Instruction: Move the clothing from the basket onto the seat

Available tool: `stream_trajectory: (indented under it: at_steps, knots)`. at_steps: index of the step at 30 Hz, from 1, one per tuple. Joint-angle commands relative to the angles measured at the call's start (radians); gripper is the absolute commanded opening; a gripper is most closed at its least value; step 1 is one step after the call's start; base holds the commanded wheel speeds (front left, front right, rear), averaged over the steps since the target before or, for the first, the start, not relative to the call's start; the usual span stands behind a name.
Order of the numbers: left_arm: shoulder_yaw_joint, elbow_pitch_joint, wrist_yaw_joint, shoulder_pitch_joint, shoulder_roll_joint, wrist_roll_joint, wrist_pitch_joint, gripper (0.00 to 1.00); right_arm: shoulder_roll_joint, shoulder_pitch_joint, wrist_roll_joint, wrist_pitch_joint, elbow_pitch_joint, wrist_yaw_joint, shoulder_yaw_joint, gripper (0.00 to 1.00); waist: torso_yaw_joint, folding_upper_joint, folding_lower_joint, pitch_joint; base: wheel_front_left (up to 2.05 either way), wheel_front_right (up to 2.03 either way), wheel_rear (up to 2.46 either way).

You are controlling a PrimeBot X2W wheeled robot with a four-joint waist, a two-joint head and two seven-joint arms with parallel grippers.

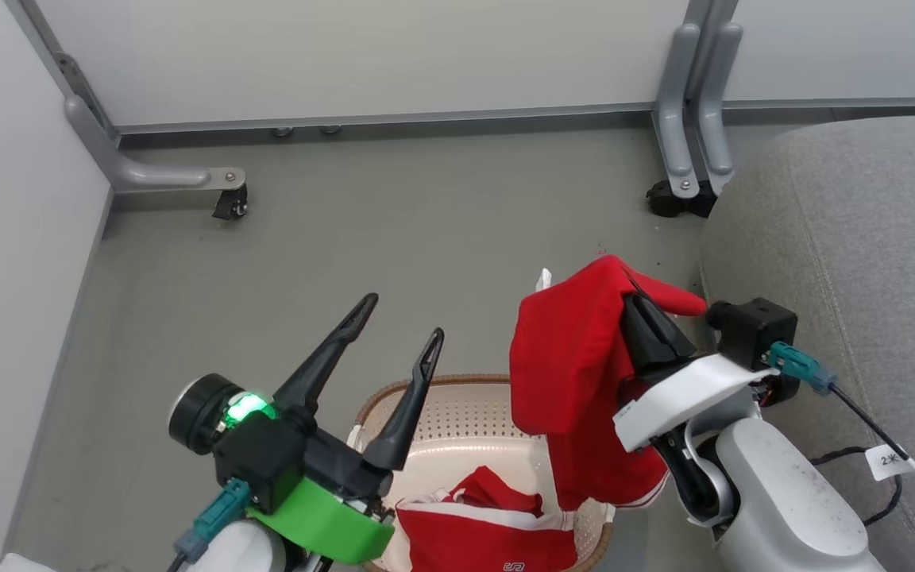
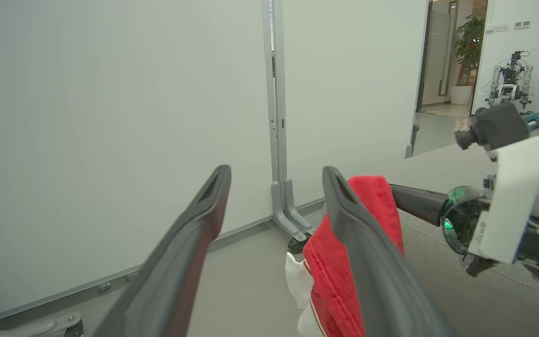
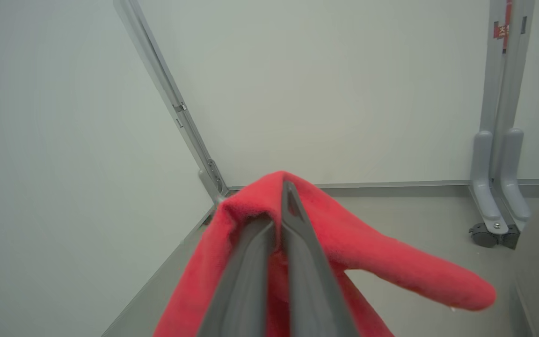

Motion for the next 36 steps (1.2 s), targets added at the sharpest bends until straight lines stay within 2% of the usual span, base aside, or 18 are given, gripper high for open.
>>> stream_trajectory:
  at_steps: [1, 9, 15, 27, 36]
  knots:
    - [-0.019, 0.002, -0.008, 0.008, 0.013, 0.004, 0.009, 1.0, -0.006, 0.021, -0.013, 0.004, -0.014, 0.0, -0.024, 0.0, -0.029, -0.0001, 0.0, -0.002, 0.0, 0.0, 0.0]
    - [-0.144, 0.026, -0.021, 0.019, 0.042, -0.01, 0.061, 1.0, -0.009, 0.062, -0.053, 0.044, -0.062, 0.0, -0.113, 0.0, -0.132, -0.0001, 0.0, 0.006, 0.0, 0.0, 0.0]
    - [-0.195, 0.052, -0.022, 0.015, 0.063, -0.019, 0.078, 1.0, -0.01, 0.066, -0.071, 0.062, -0.084, 0.0, -0.15, 0.0, -0.214, -0.0001, 0.0, 0.025, 0.0, 0.0, 0.0]
    - [-0.209, 0.06, -0.008, -0.011, 0.106, -0.01, 0.11, 1.0, 0.002, 0.072, -0.091, 0.062, -0.106, 0.0, -0.202, 0.0, -0.409, -0.0001, 0.0, 0.088, 0.0, 0.0, 0.0]
    - [-0.217, 0.025, -0.003, -0.037, 0.137, 0.003, 0.139, 1.0, 0.01, 0.048, -0.105, 0.047, -0.119, 0.0, -0.266, 0.0, -0.509, -0.0001, 0.0, 0.145, 0.0, 0.0, 0.0]
